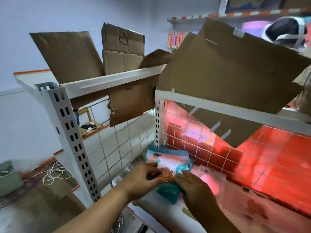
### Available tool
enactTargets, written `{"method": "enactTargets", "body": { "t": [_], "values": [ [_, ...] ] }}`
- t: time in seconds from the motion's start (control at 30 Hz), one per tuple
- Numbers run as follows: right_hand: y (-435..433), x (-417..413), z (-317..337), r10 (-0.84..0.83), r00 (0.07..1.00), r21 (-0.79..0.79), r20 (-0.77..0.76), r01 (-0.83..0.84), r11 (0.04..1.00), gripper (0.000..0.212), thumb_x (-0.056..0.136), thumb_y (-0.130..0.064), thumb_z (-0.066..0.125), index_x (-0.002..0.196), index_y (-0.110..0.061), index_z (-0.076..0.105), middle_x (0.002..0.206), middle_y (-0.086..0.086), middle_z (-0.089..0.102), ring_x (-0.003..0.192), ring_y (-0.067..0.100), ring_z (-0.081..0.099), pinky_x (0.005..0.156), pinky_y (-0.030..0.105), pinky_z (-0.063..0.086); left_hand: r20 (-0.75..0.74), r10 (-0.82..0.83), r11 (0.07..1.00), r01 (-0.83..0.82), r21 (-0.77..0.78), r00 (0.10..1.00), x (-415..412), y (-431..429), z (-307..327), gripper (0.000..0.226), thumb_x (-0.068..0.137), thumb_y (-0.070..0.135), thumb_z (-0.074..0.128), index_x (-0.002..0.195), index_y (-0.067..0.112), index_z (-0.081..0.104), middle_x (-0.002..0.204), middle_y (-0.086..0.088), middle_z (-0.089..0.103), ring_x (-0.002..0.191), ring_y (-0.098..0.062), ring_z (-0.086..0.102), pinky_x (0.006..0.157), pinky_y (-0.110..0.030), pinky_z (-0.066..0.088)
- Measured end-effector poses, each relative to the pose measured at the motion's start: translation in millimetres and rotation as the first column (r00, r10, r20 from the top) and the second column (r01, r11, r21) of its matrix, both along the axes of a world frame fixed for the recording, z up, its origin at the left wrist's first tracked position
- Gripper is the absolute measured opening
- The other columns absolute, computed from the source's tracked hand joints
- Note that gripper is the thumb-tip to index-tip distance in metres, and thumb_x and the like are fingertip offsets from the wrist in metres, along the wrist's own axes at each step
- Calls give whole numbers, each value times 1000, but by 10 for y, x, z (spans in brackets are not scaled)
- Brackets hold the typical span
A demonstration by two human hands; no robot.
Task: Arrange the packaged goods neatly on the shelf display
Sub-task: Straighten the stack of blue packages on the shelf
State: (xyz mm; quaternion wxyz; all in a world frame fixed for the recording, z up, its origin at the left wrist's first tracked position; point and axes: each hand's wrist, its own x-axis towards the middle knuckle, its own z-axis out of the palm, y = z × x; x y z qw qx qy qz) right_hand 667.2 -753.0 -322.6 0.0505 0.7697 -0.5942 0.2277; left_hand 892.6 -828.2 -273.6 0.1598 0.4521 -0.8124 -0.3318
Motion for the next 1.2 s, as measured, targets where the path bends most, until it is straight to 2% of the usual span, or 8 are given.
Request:
{"method": "enactTargets", "body": {
  "t": [0.13,0.27,0.4,0.5,0.77,0.97,1.1,1.2],
  "values": [
    [6,48,-98,-57,998,75,1,57,996,55,57,-21,97,108,-24,78,108,-2,76,99,17,73,85,33,57,66,-26,999,28,-18,997,-25,-190,-227,62,84,67,59,137,35,61,154,16,43,124,0,54,107,-29,48],
    [-11,152,-231,-122,990,149,69,110,983,41,77,-27,83,117,-30,73,115,-2,73,104,16,71,92,26,52,-6,-36,999,36,-7,999,-53,-365,-393,52,88,60,63,133,35,63,145,15,53,108,4,60,94,-25,55],
    [-82,387,-221,-214,967,216,141,182,959,43,102,-32,47,145,-35,49,150,-7,49,139,14,42,115,24,25,-79,0,1000,0,2,997,-79,-563,-568,48,92,48,68,136,30,62,137,11,62,99,6,61,84,-20,56],
    [-159,539,-190,-275,954,238,115,242,941,42,104,-35,38,146,-33,46,151,-8,45,138,10,37,113,24,28,-19,-20,997,18,-69,1000,-89,-668,-711,49,95,47,64,140,29,59,146,9,55,111,-3,61,94,-23,52],
    [-376,839,-347,-450,892,364,47,405,839,47,94,-47,55,138,-29,53,143,-6,53,130,12,47,111,30,38,217,-48,986,81,-147,975,48,-723,-1141,95,69,99,26,144,44,39,157,5,36,140,-19,39,110,-44,46],
    [-434,943,-326,-511,860,389,-5,472,791,70,93,-53,56,152,-23,35,158,-3,37,147,19,30,120,35,26,229,-87,983,121,-140,970,94,-757,-1151,90,80,80,52,156,36,30,167,2,12,148,-18,27,118,-39,36],
    [-453,993,-295,-529,849,386,-7,490,781,73,92,-57,54,152,-20,36,157,-1,38,146,20,31,119,34,26,258,-90,977,135,-165,962,85,-793,-1131,125,55,103,4,156,34,30,167,1,13,147,-20,28,118,-38,35],
    [-454,1020,-280,-526,850,367,-19,495,788,77,90,-61,52,152,-19,36,157,0,38,145,20,33,118,32,26,281,-81,968,143,-208,956,73,-831,-1144,122,59,101,2,156,33,33,167,0,16,144,-19,32,116,-37,37]
  ]
}}
